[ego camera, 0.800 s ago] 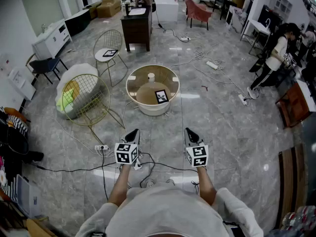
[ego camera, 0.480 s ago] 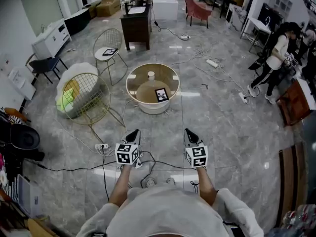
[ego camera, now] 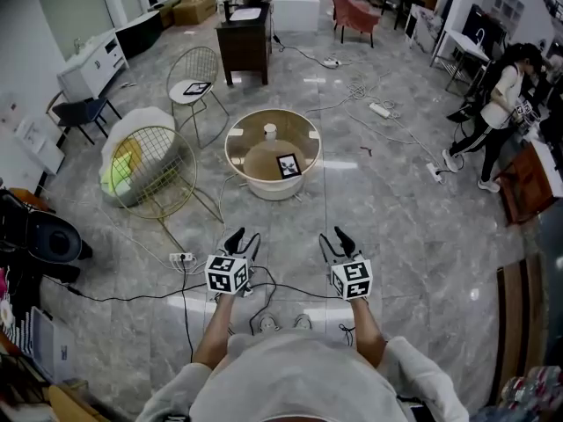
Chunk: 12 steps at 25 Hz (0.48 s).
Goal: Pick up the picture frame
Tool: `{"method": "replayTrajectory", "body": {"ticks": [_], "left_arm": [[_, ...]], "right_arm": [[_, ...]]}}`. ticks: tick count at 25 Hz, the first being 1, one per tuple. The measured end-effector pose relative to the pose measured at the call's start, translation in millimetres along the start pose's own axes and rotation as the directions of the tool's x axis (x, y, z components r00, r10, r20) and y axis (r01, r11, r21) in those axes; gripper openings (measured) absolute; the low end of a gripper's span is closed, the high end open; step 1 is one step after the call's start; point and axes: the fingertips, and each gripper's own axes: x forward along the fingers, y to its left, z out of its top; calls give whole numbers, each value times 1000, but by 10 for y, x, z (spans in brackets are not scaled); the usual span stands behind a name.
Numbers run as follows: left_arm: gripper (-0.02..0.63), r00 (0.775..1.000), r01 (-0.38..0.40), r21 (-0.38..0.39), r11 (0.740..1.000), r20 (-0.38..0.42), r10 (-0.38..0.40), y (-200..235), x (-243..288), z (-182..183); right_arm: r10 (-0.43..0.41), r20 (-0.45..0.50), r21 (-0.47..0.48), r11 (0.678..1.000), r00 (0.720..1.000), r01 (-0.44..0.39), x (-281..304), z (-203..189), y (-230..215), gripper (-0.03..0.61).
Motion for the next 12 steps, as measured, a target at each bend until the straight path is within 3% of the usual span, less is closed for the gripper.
{"method": "replayTrajectory", "body": {"ticks": [3, 12], "left_arm": [[176, 1000, 21, -4, 1000, 0, -21, -60, 43, -22], [176, 999, 43, -2, 999, 9, -43, -242, 185, 28]], "right_arm": [[5, -6, -6, 1000, 1000, -5, 14, -18, -20, 207], [3, -2, -16, 1000, 1000, -3, 15, -3, -230, 198]]}}
